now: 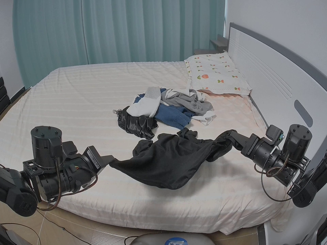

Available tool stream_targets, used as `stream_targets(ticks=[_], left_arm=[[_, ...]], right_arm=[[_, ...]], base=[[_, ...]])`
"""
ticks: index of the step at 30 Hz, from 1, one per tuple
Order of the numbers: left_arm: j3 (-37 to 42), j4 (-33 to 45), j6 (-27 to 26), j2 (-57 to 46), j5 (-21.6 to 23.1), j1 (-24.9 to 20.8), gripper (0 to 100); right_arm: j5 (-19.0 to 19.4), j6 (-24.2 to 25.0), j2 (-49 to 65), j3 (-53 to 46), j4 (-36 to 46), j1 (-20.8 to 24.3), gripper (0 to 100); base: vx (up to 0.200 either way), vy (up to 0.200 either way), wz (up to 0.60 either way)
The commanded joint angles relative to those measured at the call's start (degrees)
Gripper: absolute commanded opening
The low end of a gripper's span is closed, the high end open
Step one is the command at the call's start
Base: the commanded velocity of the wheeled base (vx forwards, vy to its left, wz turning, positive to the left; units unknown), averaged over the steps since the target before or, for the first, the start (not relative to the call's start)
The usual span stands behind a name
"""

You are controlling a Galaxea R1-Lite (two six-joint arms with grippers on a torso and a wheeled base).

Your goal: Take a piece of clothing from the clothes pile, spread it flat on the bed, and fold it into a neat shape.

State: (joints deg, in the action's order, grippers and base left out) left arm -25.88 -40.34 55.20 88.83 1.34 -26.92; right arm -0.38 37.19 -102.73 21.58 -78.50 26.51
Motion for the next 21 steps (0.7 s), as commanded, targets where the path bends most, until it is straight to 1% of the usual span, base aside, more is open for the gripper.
stream_targets(ticks=[1,5,7,9,21], left_arm=[[-0.3,0.0,0.2,0.5,0.0,0.1,0],[-0.5,0.0,0.6,0.3,-0.1,0.5,0],[-1.1,-0.1,3.0,-0.2,-0.1,1.3,0],[-1.5,-0.2,3.6,-0.2,-0.1,1.3,0],[-1.8,-2.0,3.7,-0.2,-0.2,4.2,0]], right_arm=[[0.0,0.0,-0.7,0.6,-0.1,-0.1,0],[0.4,-0.1,-0.5,0.8,-0.1,0.0,0],[0.5,-0.1,-0.5,0.8,-0.1,0.1,0],[0.5,-0.1,-0.5,0.9,-0.3,0.2,0],[0.0,-1.0,0.1,3.4,-0.2,0.6,0]], base=[[0.0,0.0,0.0],[0.0,0.0,0.0],[0.0,0.2,0.0],[0.0,0.2,0.0],[0.0,0.2,0.0]])
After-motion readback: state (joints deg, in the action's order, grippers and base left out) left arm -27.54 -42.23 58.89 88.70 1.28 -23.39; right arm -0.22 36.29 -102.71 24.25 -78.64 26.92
